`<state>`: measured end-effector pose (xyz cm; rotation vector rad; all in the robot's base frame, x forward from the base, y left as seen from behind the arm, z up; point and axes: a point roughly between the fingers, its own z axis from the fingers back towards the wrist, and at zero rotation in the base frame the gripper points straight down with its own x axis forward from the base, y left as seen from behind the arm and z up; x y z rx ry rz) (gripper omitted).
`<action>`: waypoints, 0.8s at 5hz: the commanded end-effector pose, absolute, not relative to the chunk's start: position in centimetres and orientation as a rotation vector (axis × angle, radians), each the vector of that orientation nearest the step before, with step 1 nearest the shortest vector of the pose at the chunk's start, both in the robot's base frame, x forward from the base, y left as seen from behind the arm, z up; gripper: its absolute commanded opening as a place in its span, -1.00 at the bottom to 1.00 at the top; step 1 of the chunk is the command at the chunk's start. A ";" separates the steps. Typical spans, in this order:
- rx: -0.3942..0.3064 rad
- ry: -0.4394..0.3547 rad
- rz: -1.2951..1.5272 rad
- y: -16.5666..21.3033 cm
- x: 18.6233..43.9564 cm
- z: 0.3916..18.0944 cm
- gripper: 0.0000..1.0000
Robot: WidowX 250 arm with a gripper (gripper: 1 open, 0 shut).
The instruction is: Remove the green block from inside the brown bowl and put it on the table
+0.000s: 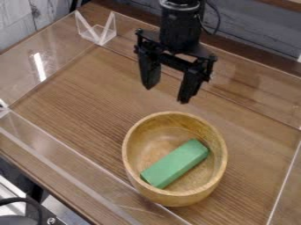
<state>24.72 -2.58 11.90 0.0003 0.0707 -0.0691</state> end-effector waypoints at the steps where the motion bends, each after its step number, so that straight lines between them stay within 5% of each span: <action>1: 0.006 0.010 -0.080 -3.4 23.4 13.1 1.00; 4: 0.007 -0.020 -0.088 -5.0 21.0 12.5 1.00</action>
